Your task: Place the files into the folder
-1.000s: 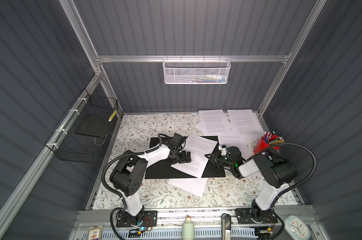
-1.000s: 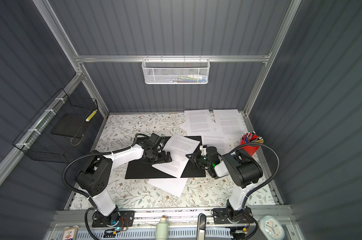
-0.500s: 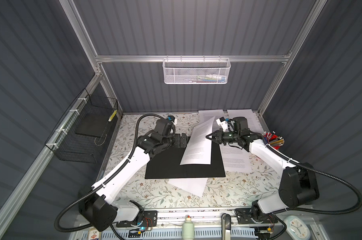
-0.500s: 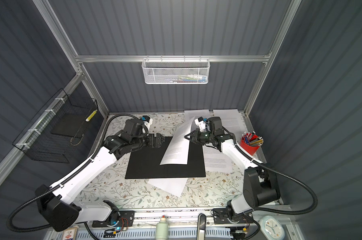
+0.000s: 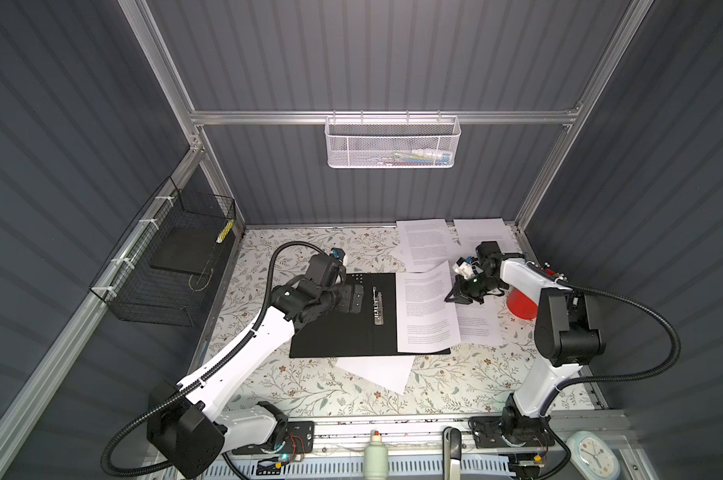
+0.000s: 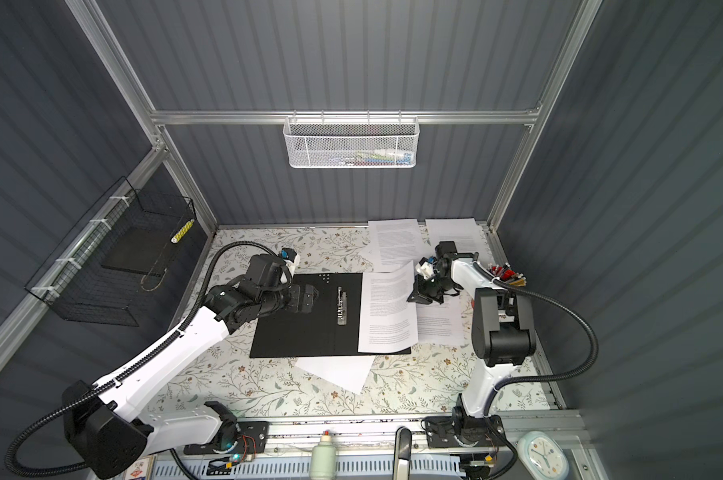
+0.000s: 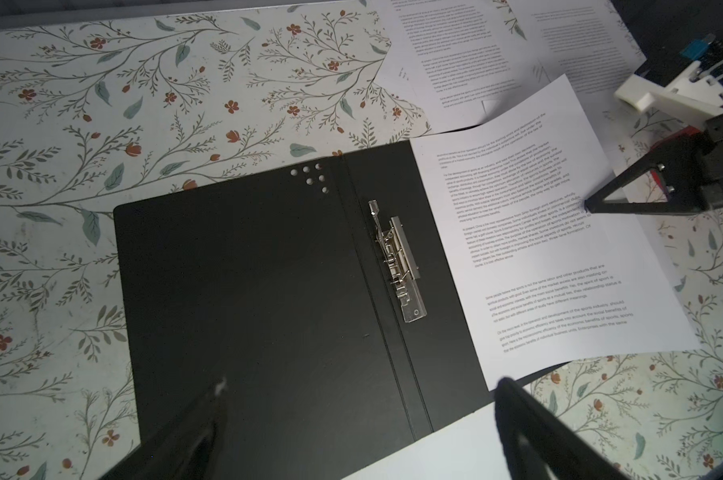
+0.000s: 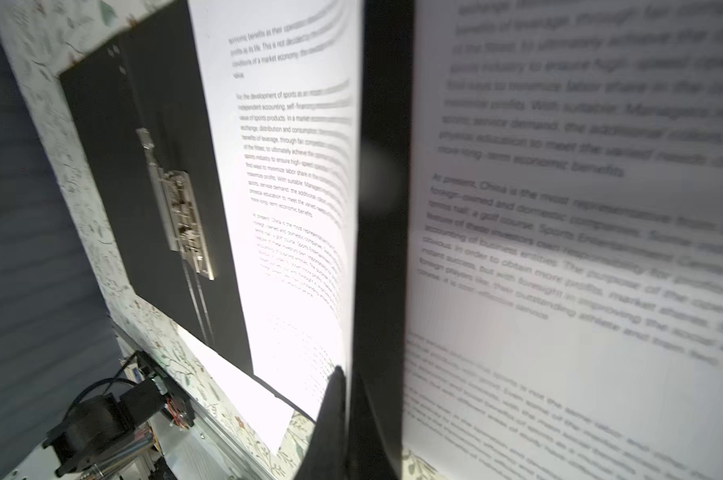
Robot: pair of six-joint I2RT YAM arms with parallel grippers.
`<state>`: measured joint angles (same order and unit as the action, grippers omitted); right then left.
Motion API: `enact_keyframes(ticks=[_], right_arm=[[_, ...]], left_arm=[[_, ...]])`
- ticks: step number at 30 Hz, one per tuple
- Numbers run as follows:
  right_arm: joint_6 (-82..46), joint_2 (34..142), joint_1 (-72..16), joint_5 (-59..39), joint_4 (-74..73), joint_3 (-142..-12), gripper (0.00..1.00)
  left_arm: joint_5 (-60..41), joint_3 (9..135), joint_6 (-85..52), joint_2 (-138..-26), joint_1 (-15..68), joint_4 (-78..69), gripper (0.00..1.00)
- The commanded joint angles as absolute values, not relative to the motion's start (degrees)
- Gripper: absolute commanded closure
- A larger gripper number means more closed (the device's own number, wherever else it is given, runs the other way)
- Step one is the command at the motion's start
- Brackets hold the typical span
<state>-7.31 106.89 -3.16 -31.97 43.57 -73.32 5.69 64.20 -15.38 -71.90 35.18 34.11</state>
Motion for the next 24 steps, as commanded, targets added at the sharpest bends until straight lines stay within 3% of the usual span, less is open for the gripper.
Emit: enact_keyframes(ticks=[1, 8, 15, 24], right_arm=[[-4.95, 108.26, -3.36, -29.46, 45.57, -74.83, 1.00], [-5.18, 101.96, -6.95, -26.54, 38.33, -69.79, 1.00], [-5.30, 96.23, -10.23, -35.16, 28.01, -64.98, 1.00], [-6.49, 96.50, -10.63, -45.39, 20.81, -61.49, 1.00]], left_arm=[[6.31, 64.07, -13.45, -72.43, 35.22, 35.76, 0.00], [6.68, 63.72, -13.38, -72.85, 35.24, 35.51, 0.00], [6.57, 63.81, -13.26, -73.61, 35.20, 35.51, 0.00], [6.84, 63.73, -13.26, -74.07, 35.20, 35.58, 0.00]])
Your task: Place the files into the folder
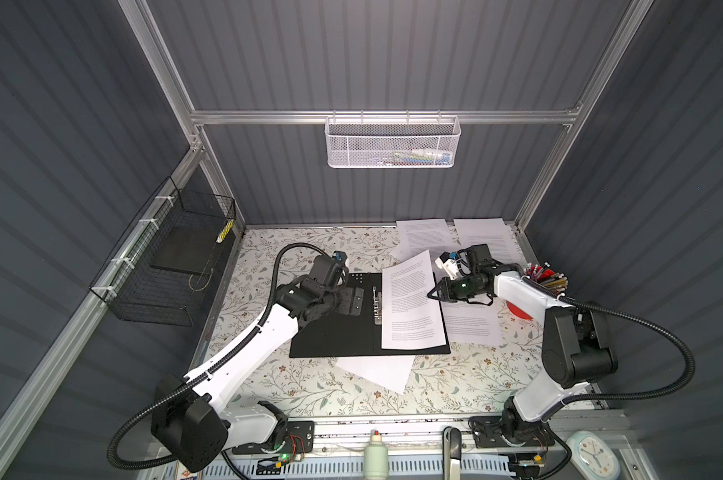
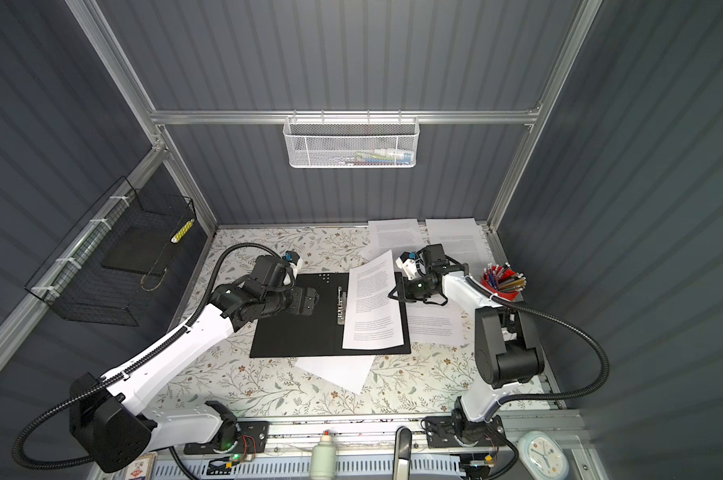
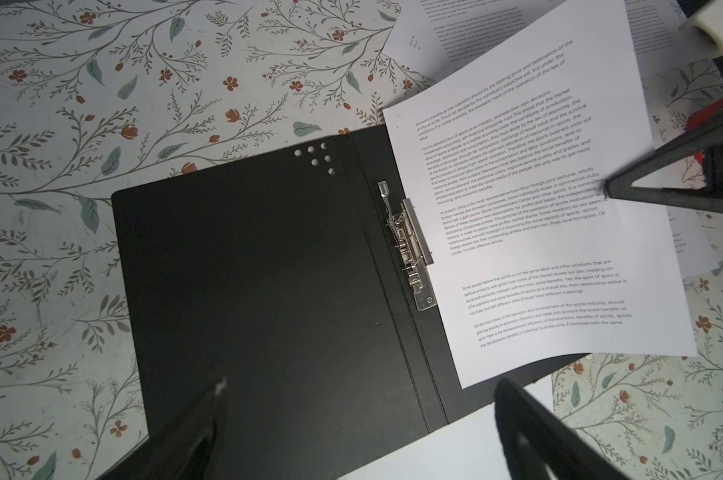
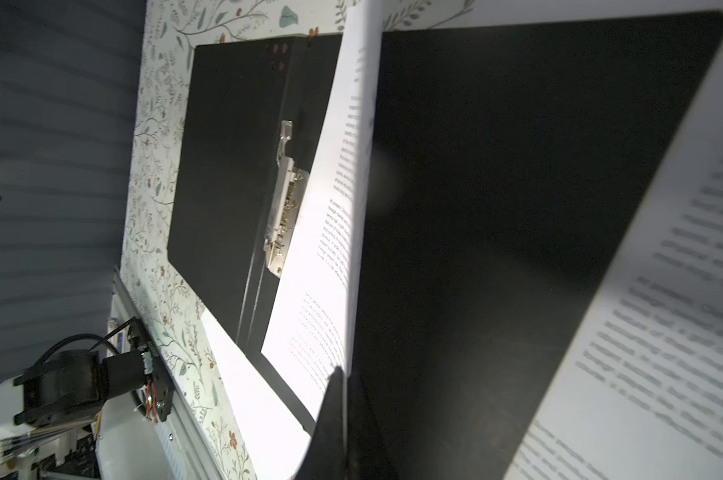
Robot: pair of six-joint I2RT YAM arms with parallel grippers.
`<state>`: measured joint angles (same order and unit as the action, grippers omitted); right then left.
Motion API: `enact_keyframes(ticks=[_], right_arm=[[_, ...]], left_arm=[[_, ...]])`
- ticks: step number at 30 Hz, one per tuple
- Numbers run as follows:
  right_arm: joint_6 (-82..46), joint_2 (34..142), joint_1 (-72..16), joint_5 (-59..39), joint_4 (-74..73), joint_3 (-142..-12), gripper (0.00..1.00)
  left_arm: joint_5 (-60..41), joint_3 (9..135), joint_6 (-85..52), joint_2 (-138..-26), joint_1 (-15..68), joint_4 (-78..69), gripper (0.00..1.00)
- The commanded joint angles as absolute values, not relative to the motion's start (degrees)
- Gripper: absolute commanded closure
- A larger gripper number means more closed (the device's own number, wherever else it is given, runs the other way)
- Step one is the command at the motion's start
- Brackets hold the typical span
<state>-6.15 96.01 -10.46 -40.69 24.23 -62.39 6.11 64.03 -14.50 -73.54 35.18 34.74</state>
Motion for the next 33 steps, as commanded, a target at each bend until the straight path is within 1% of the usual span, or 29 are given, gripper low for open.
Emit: enact_keyframes(ticks=[1, 3, 11, 17, 22, 33], right_arm=[[-6.46, 96.75, -10.58, -45.49, 20.82, -61.44, 1.00], [-6.22, 97.24, -10.63, -46.58, 20.63, -61.15, 1.00], [-5.68, 101.33, -10.72, -45.34, 23.69, -64.23, 1.00], [-3.37, 106.13, -10.72, -40.51, 33.00, -69.59, 1.00], [-3.16, 109.38, -10.66, -36.61, 36.35, -71.65, 1.00], [-4.70, 110.30, -10.55, -35.58, 35.47, -72.49, 1.00]], left_arm=[[6.76, 63.83, -13.27, -74.09, 35.24, 35.68, 0.00], [6.75, 63.72, -13.30, -74.08, 35.22, 35.51, 0.00], [6.54, 63.97, -13.12, -74.50, 35.20, 35.64, 0.00], [6.59, 63.72, -13.09, -74.53, 35.24, 35.68, 0.00], [6.21, 63.83, -13.10, -74.87, 35.24, 35.68, 0.00], [5.71, 63.92, -13.08, -75.43, 35.24, 35.74, 0.00]])
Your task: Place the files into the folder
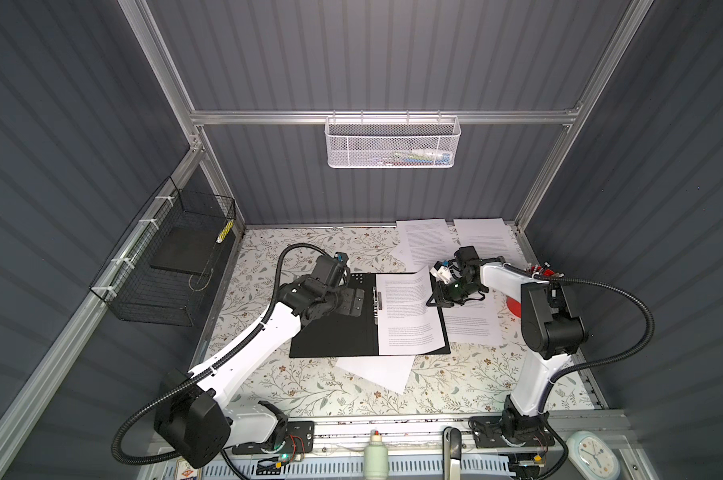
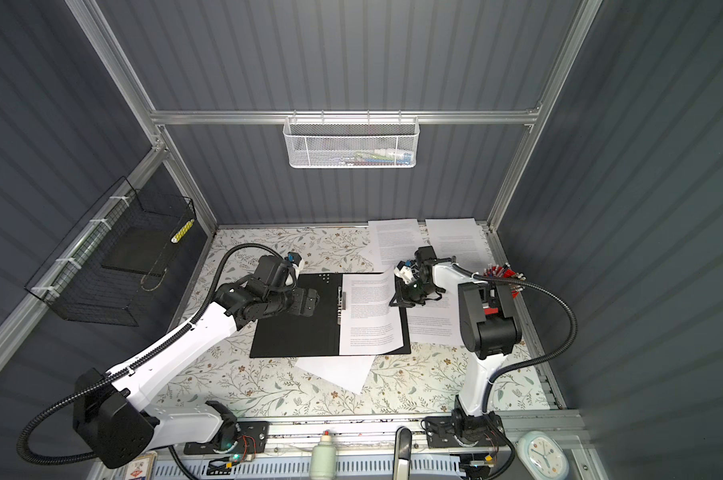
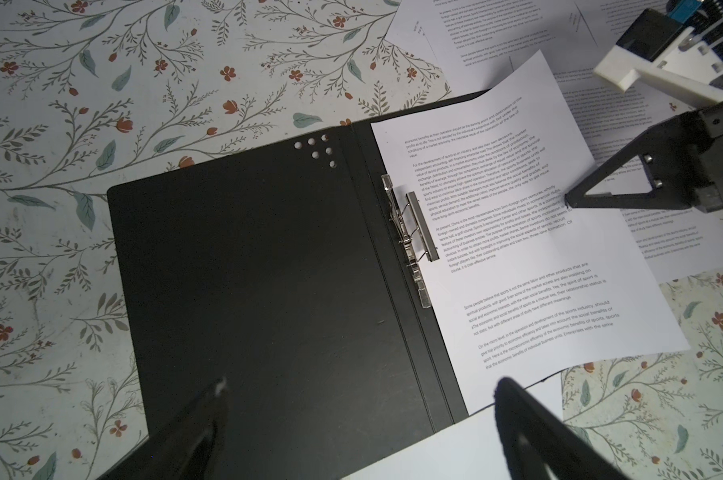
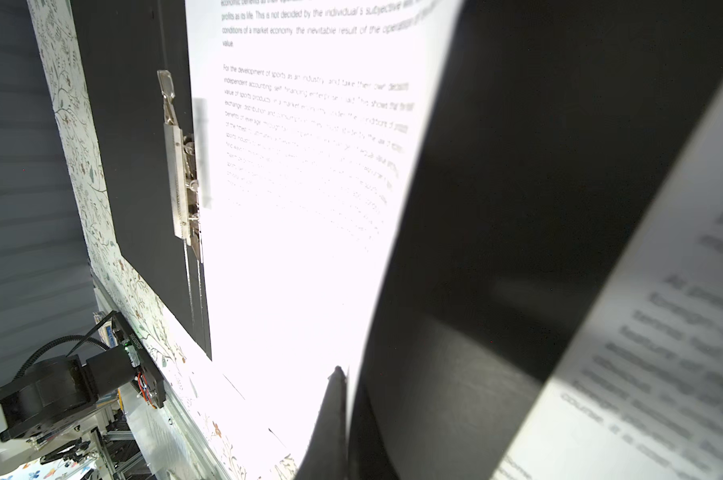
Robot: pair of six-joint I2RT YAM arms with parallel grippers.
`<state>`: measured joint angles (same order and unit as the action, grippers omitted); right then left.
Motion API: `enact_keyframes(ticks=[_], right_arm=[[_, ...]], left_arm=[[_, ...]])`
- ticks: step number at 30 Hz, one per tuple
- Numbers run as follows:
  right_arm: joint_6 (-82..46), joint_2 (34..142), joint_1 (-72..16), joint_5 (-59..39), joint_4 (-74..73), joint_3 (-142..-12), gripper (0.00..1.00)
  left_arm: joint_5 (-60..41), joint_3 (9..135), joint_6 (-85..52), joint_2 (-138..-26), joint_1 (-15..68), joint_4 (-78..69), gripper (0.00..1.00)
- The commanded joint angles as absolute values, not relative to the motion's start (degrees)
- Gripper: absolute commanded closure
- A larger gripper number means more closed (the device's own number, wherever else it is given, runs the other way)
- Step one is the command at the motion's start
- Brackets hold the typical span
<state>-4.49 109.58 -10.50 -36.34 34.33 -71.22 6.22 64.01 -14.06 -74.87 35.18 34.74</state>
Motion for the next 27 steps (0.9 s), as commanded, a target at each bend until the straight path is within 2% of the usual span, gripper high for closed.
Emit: enact_keyframes(ticks=[1, 27], right_arm=[[-4.79, 110.50, -10.55, -35.59, 35.41, -72.51, 1.00], [-7.77, 112.74, -8.44, -35.89, 33.24, -72.25, 1.00]], left_arm=[[5.71, 63.95, -13.10, -75.41, 35.24, 35.79, 0.00], [4.04, 64.16, -13.18, -76.56, 35.02, 35.73, 0.00]])
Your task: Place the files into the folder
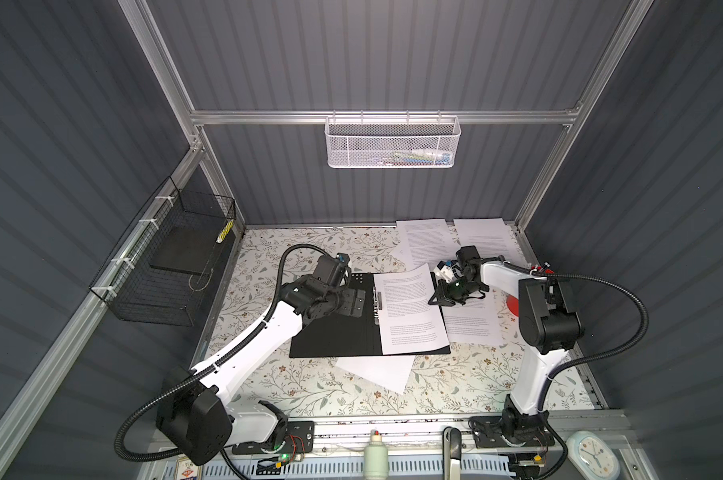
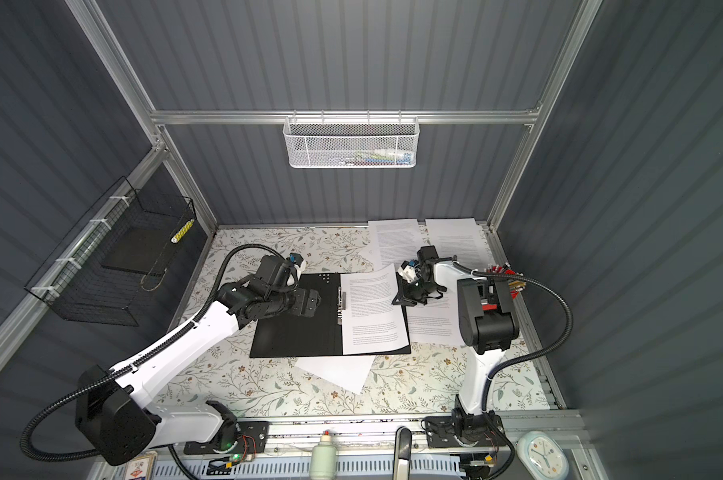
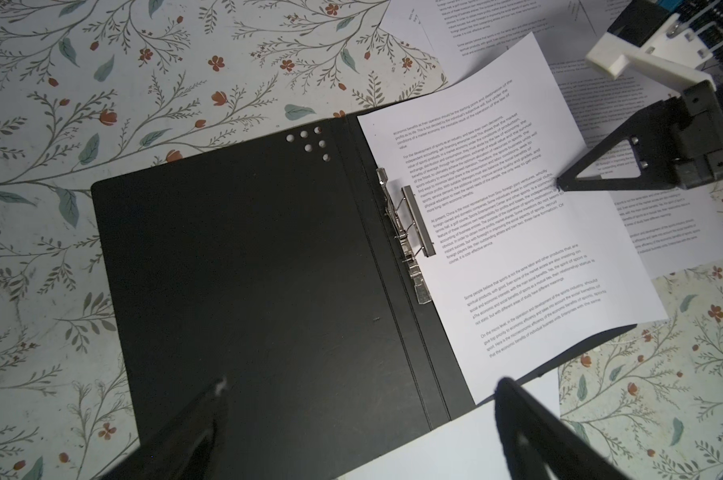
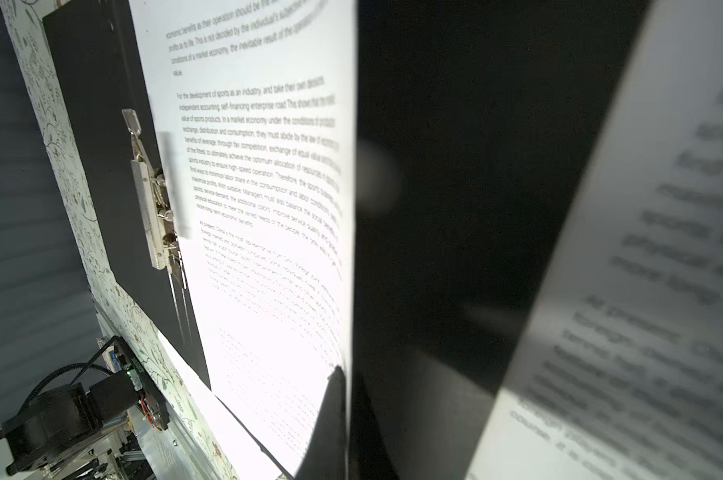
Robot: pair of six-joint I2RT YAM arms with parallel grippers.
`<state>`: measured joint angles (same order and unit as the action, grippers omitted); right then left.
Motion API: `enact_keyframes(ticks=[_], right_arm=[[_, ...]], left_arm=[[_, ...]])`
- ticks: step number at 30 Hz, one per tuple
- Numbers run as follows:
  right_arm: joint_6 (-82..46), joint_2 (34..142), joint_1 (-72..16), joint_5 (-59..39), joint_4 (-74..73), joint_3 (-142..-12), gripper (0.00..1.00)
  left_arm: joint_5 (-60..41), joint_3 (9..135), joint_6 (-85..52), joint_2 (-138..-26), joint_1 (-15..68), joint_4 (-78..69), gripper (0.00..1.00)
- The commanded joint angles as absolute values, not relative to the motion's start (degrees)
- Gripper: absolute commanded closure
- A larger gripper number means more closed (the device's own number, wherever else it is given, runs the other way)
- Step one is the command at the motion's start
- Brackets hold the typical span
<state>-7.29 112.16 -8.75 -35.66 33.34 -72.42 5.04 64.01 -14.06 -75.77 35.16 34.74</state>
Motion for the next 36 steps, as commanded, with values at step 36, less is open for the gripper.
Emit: enact_keyframes(ticks=[36], right_arm=[[-8.79, 112.95, -10.11, -35.82, 32.94, -73.02, 0.73]], left_arm=[[3.30, 64.18, -13.43, -76.99, 34.63, 35.86, 0.00]])
